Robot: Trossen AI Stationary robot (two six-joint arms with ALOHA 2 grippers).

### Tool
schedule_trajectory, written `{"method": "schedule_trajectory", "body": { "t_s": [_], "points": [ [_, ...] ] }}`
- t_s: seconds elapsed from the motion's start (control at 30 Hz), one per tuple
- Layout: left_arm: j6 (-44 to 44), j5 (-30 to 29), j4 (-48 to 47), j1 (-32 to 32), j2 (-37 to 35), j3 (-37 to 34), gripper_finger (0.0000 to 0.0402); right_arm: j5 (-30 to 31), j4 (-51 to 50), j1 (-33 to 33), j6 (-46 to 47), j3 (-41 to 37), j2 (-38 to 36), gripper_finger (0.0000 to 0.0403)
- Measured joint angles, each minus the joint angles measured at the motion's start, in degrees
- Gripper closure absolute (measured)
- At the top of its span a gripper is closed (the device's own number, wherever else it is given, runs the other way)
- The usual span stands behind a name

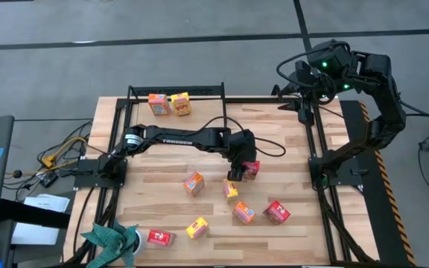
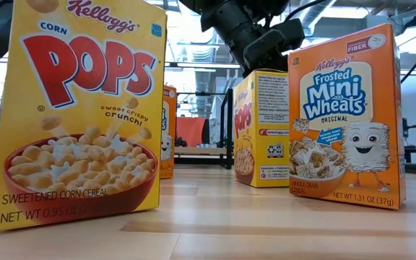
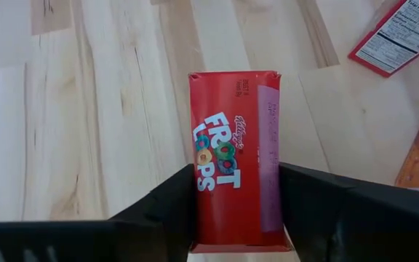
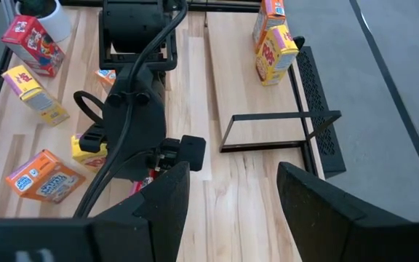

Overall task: Stack cereal on shelf
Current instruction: Put the top red cereal box on the shelf

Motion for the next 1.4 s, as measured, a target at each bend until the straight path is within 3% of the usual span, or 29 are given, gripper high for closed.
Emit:
{"method": "schedule_trajectory", "body": {
  "t_s": [0.23,0.53,0.9,1.23,1.4],
  "points": [
    [-0.7,-0.5,-1.3,0.0,-1.0,0.0,0.0244,0.0,0.0,0.0,-0.1,0.0,0.0,0.0171],
    [-0.5,-2.0,-12.8,0.4,-4.6,6.6,0.0244,0.0,0.0,0.0,-0.5,0.0,-0.8,0.0171],
    [-1.0,-8.4,-24.5,1.9,-16.3,12.4,0.0244,0.0,0.0,-0.2,-0.5,0.0,-2.3,0.0171],
    [-2.4,-13.7,-27.4,12.2,-26.3,12.5,0.0244,0.0,0.0,-0.2,-1.0,0.0,-2.3,0.0171],
    [0.7,-9.4,-30.0,21.1,-26.7,12.5,0.0244,0.2,0.0,-0.2,-1.3,0.0,-2.3,0.0171]
  ]
}}
